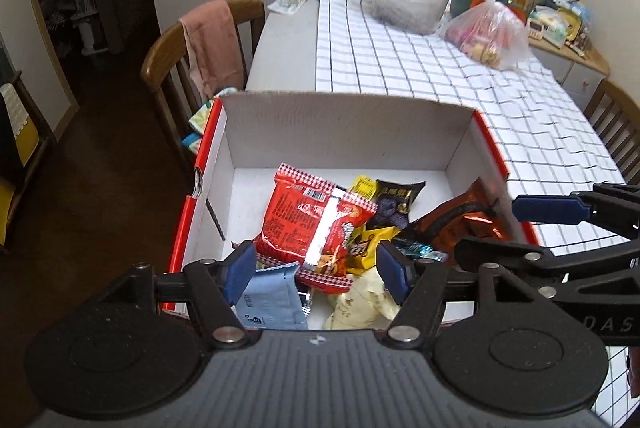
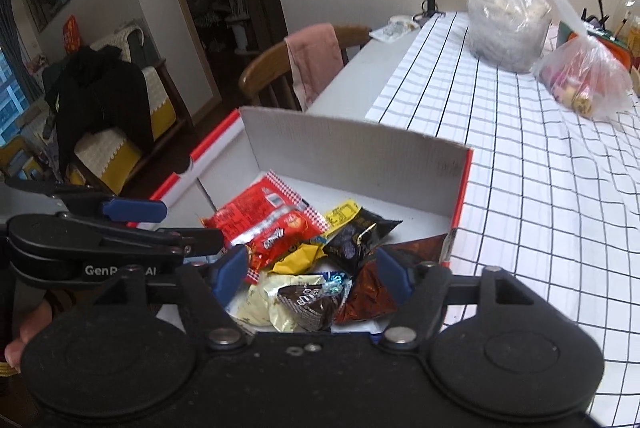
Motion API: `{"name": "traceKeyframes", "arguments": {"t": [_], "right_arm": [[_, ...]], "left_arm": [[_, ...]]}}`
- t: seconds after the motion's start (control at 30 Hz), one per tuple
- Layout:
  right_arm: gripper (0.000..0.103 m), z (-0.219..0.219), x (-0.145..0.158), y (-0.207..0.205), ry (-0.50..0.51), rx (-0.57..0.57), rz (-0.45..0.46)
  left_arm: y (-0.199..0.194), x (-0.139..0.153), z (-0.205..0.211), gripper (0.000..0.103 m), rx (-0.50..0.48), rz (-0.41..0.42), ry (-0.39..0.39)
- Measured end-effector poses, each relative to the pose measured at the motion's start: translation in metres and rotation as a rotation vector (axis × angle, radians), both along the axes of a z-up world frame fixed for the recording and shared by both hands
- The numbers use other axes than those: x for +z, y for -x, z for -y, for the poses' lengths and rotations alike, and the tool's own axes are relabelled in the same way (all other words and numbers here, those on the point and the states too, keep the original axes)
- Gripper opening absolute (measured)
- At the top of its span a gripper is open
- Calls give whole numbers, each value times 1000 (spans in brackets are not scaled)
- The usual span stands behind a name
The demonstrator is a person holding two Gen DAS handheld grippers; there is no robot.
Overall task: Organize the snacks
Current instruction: 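Withdraw both open grippers up from the box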
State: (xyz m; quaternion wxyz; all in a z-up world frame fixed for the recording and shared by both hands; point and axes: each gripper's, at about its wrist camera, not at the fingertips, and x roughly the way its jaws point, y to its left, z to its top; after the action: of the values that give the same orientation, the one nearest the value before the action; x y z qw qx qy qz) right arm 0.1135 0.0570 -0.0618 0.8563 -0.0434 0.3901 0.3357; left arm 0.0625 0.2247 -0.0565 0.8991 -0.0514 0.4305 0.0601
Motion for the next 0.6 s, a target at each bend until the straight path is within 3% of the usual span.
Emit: {"name": "traceKeyframes", "arguments": {"t": [0.13, 0.27, 0.43, 0.6], "right_arm": [[87, 9, 12, 8, -28, -15, 28], [94, 16, 22, 19, -25, -29, 67], [101, 24, 30, 30, -25, -48, 109], [102, 32, 35, 37, -47, -66, 124]], "left_arm": [[9, 11, 4, 73, -12, 40, 0], [16, 19, 9, 74, -21, 63, -10], [26, 26, 11, 80, -17, 95, -9], [34, 33, 13, 86, -29, 124, -3]]}}
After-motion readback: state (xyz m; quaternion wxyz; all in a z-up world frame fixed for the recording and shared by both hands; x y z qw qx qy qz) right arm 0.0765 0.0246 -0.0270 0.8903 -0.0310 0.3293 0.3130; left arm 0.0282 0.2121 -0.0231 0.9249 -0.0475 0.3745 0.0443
